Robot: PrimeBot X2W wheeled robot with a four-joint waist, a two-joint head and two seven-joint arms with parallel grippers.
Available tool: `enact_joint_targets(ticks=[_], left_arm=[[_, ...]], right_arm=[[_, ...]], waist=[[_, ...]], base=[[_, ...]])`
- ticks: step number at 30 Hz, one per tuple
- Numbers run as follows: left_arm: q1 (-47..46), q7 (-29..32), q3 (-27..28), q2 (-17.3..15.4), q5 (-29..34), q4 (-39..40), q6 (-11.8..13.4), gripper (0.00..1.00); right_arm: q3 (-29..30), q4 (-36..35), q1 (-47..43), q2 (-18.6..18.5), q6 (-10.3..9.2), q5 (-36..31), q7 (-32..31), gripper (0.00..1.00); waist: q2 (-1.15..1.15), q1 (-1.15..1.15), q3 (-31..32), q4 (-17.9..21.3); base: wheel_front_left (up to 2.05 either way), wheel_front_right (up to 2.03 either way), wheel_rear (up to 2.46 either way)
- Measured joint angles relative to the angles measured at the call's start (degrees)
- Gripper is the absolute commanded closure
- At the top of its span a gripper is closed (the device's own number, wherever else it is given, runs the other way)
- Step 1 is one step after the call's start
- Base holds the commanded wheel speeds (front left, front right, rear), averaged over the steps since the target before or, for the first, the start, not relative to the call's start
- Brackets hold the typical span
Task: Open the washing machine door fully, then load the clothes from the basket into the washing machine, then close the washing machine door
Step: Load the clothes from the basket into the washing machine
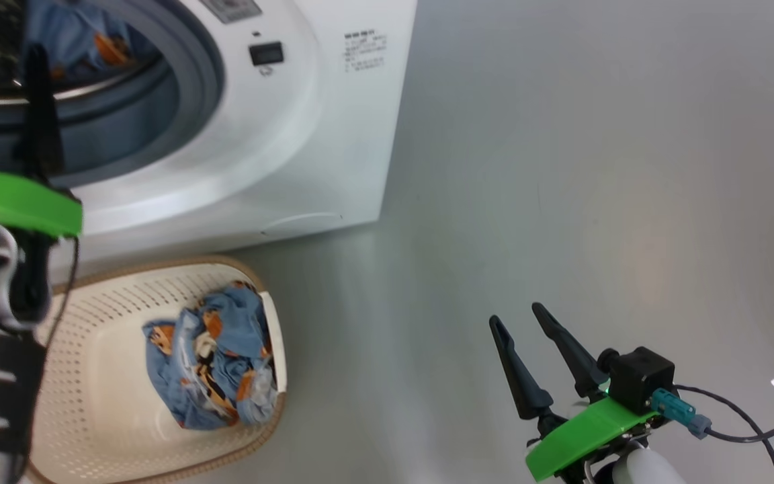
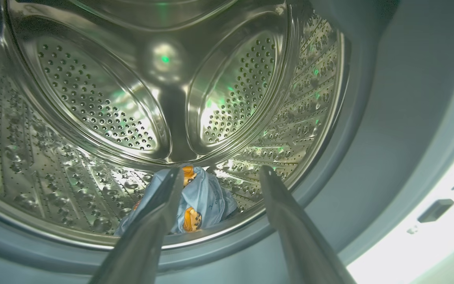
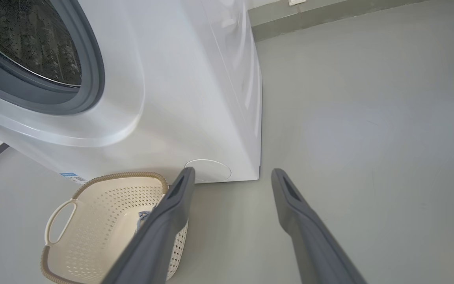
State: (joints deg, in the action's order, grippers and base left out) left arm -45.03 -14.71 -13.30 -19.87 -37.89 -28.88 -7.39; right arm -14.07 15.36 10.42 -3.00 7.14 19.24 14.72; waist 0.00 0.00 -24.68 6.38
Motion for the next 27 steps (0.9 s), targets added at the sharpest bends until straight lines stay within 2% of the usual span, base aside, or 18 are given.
enact_joint_targets(ticks=[17,27], left_arm=[[18.48,0.0,9.78,5.72,6.84,8.92,0.01,0.0],[32.56,0.01,14.27,10.69,13.97,14.92,1.02,0.0]], right_arm=[[1.97,2.65,-5.28,0.01,0.0,-1.04,0.0,0.0],[2.16,2.79,-7.42,0.03,0.0,-2.15,0.0,0.0]], waist=[[0.0,0.0,12.34,-2.7],[0.0,0.0,19.84,-2.8]], base=[[0.0,0.0,0.0],[0.0,0.0,0.0]])
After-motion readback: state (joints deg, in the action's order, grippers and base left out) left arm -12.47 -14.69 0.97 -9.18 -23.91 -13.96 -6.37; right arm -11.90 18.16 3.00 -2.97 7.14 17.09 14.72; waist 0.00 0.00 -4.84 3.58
